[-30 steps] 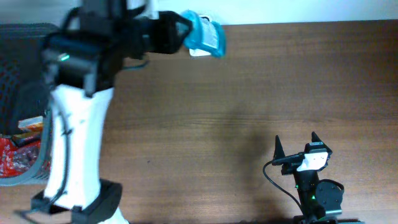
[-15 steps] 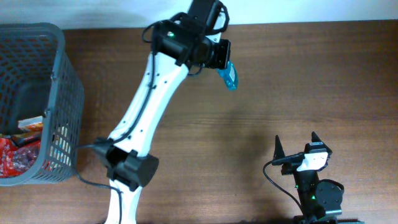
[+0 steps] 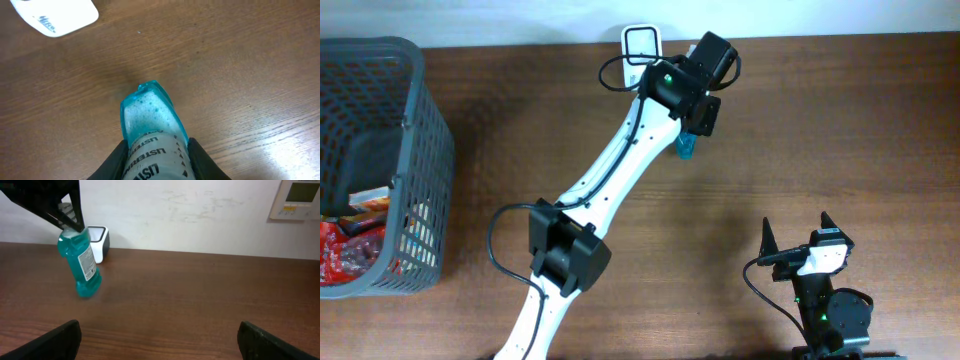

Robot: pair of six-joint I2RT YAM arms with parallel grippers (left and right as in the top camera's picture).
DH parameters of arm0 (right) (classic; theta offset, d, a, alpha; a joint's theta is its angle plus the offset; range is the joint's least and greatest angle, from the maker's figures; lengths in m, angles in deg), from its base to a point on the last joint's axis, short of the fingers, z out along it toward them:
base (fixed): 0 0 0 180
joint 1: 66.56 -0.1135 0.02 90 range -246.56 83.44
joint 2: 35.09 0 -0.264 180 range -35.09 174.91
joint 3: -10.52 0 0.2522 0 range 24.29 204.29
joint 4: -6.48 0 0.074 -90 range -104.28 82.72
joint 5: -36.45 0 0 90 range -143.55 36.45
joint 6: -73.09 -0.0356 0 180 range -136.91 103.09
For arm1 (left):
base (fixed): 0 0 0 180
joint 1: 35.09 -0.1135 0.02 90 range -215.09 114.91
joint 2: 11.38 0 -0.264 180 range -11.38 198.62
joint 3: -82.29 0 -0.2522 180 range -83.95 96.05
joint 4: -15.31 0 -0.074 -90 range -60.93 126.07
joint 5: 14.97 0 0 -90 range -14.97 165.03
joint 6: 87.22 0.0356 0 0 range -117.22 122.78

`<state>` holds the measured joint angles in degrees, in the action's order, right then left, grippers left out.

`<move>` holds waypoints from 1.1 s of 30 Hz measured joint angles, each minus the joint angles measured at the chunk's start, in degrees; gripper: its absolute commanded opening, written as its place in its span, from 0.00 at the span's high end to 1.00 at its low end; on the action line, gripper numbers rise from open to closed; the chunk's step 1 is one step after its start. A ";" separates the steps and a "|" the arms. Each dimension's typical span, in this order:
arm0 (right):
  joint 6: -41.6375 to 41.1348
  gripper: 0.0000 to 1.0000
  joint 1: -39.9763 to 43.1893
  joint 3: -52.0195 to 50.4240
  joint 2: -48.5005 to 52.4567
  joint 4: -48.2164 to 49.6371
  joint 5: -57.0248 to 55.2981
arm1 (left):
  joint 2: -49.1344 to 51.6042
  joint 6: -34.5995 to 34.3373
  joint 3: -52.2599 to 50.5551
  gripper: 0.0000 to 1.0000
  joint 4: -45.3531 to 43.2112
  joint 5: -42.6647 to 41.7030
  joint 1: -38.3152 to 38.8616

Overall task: Scan the item barcode
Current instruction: 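Set the mouthwash bottle upright beside the scanner and release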

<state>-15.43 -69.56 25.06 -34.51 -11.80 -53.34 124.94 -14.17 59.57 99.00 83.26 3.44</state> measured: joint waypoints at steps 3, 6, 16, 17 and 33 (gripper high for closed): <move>0.04 0.02 0.00 0.00 0.00 0.00 0.00 | 0.66 0.00 0.00 0.88 -0.52 0.68 0.37; 0.04 0.02 0.00 0.00 0.00 0.00 0.00 | 3.04 0.00 0.00 0.87 -0.57 0.90 0.37; 0.04 0.02 0.00 0.00 0.00 0.00 0.02 | 3.87 0.00 -0.04 0.84 -9.07 0.35 0.37; 0.02 0.02 0.00 0.00 0.00 0.00 0.00 | 3.87 -0.02 -0.04 0.84 -9.88 -1.18 0.37; 0.02 0.02 0.00 0.00 0.00 0.00 0.02 | 5.62 -5.27 0.39 0.73 -11.45 -9.35 0.55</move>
<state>-15.41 -69.56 25.06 -34.51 -11.80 -53.32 130.55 -19.44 59.96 87.54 73.91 3.98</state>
